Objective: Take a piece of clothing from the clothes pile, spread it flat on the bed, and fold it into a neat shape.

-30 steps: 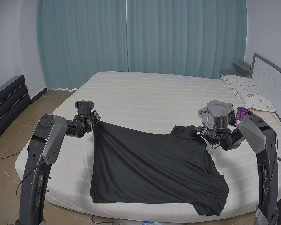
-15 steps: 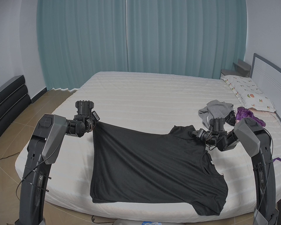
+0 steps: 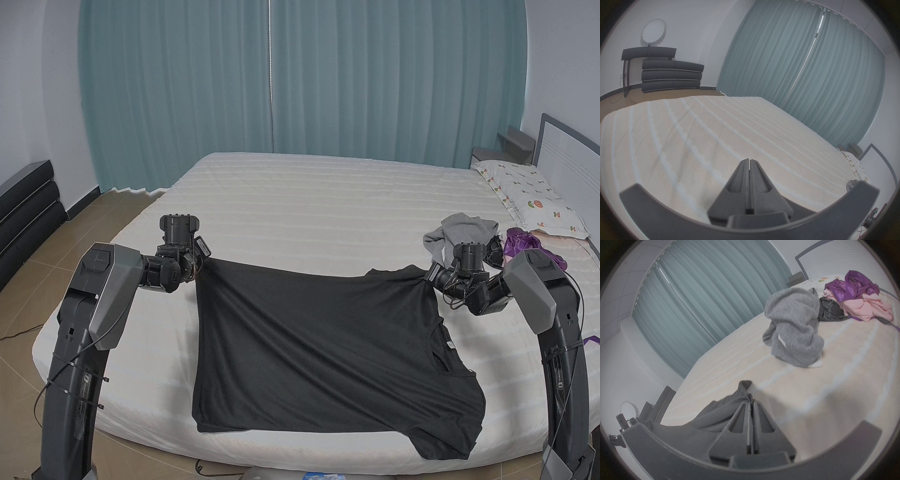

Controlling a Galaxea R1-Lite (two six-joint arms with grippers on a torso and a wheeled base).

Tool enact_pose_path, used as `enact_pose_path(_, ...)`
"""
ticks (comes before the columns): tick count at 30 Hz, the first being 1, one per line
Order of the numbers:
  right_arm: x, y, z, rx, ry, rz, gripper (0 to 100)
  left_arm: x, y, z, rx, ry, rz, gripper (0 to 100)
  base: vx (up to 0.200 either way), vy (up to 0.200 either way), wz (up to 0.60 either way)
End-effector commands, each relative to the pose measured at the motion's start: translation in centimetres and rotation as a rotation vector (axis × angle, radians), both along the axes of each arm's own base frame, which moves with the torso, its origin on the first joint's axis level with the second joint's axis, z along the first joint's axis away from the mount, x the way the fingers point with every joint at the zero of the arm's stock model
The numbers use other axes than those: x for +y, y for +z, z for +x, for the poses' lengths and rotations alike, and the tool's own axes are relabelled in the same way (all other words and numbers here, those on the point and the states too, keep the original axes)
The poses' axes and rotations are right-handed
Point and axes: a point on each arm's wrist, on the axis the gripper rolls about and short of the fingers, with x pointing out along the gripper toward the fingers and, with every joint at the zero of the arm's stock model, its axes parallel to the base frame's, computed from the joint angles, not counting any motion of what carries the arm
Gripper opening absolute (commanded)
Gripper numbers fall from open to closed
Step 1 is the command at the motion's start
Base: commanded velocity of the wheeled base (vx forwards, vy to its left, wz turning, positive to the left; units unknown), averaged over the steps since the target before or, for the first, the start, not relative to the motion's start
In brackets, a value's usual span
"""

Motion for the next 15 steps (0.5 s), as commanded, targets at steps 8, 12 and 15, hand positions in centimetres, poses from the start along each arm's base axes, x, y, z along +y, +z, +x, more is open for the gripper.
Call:
enact_pose_path(8,-2.3,3.4,0.5,-0.116,-0.071,-0.005,0,1.2,0.6,0.2,-0.033,0.028,0.020,0,0.000,0.000,0.00)
enact_pose_path(12,-2.6,4.6,0.6,-0.149,-0.084,0.005,0,1.2,0.5,0.4,-0.063,0.034,0.019,0,0.000,0.000,0.00)
enact_pose_path(15,-2.5,4.7,0.6,-0.154,-0.085,0.007,0,1.1,-0.1,0.5,-0.071,0.031,0.018,0,0.000,0.000,0.00)
